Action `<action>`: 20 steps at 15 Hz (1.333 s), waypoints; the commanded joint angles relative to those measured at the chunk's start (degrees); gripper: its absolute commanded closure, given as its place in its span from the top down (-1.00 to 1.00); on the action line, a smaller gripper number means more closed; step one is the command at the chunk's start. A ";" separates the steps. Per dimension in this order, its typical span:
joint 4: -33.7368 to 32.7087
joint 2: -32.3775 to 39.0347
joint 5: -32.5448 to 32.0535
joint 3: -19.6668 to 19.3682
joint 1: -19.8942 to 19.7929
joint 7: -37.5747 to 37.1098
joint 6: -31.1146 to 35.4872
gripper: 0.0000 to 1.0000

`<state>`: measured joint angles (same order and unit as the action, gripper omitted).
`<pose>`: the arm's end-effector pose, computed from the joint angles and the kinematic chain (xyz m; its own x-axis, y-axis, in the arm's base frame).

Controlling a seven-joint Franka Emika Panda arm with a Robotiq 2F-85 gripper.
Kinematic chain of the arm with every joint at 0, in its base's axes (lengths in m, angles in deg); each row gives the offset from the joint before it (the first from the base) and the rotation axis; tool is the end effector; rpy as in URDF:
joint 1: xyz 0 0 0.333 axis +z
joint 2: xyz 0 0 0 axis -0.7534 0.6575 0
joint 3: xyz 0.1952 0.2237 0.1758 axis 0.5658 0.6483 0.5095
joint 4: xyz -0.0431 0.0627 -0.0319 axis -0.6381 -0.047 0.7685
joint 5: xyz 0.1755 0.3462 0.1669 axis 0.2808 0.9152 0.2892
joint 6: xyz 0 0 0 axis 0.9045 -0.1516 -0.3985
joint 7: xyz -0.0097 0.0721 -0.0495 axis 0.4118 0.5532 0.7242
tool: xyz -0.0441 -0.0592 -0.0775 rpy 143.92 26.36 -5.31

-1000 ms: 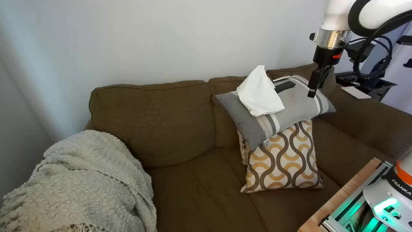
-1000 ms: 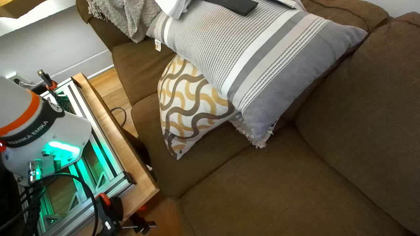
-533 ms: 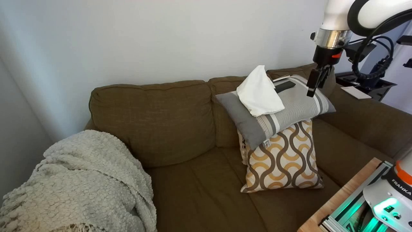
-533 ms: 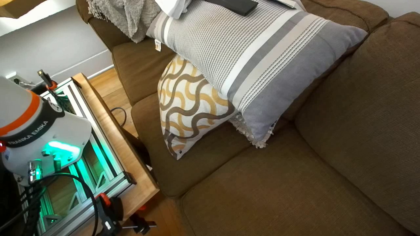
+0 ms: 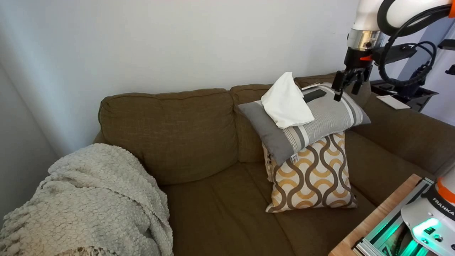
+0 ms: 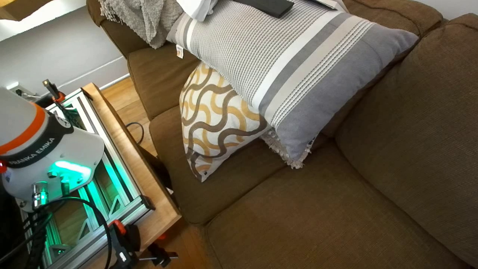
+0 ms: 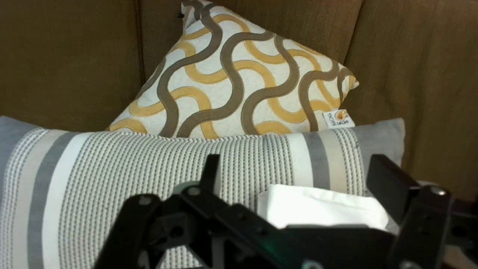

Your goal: Put the book on the pillow

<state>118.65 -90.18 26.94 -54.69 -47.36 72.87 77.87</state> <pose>0.3853 0.0687 0.4680 0.9986 -0.0502 -0.0191 -0.0477 -0.9925 0.1124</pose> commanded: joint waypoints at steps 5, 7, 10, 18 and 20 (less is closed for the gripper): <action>-4.28 6.84 -3.92 -4.69 -10.39 -12.04 6.66 1.00; -6.37 9.13 -4.45 -5.38 -12.66 -16.17 8.10 1.00; -9.10 11.36 -4.70 -5.23 -14.64 -24.13 7.74 1.00; -10.82 17.61 -3.84 -5.66 -14.40 -37.89 13.39 1.00; -11.99 21.92 -4.48 -6.39 -14.53 -43.78 18.98 1.00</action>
<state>109.31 -74.99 23.25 -60.06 -61.58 36.75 91.25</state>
